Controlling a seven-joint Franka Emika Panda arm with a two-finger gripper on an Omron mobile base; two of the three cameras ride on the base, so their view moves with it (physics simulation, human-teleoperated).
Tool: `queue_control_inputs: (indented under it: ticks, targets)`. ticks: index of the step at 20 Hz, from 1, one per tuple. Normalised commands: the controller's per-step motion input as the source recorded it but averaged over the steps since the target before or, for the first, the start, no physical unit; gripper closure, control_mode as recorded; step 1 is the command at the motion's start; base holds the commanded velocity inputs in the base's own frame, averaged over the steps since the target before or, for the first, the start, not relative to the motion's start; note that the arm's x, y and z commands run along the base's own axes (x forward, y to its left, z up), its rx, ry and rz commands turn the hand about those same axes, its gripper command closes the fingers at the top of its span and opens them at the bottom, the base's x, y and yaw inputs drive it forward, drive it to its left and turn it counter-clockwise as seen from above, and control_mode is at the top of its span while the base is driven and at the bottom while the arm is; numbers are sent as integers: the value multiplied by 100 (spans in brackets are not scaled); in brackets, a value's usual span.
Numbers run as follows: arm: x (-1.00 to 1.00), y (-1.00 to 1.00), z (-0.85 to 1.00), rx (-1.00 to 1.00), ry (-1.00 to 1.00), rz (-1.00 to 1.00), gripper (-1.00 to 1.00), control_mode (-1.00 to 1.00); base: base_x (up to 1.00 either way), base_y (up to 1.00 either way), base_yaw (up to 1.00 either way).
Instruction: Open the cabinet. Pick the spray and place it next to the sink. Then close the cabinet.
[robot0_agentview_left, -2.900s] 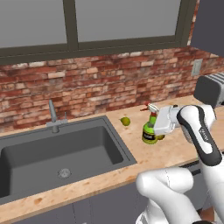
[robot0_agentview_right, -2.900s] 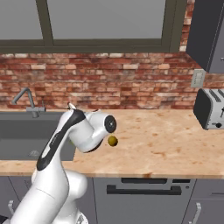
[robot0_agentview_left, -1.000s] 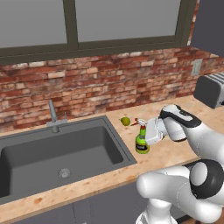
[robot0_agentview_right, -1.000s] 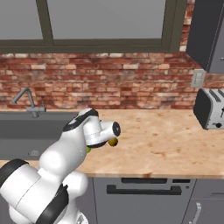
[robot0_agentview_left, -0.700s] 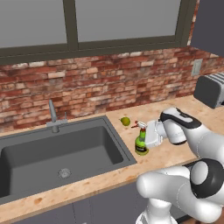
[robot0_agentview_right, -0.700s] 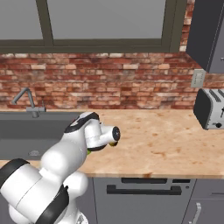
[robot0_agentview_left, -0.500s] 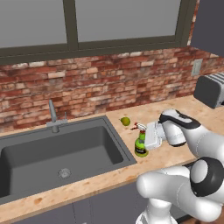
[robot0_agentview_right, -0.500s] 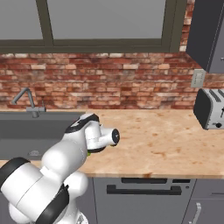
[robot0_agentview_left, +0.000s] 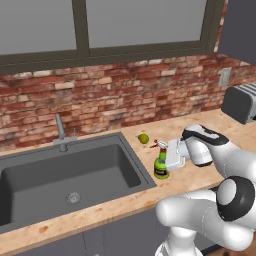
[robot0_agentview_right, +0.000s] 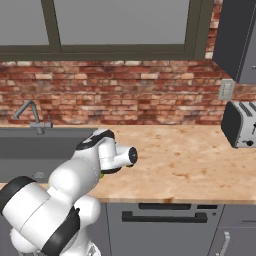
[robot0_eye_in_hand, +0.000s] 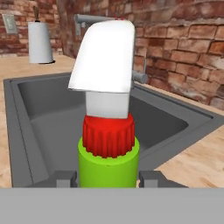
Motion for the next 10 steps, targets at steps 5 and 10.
queue_control_inputs:
  ticks: [5, 10]
  targets:
    - [0, 0, -9, 0, 0, 0, 100, -100, 0, 0, 0]
    - [0, 0, 0, 0, 0, 0, 100, -100, 0, 0, 0]
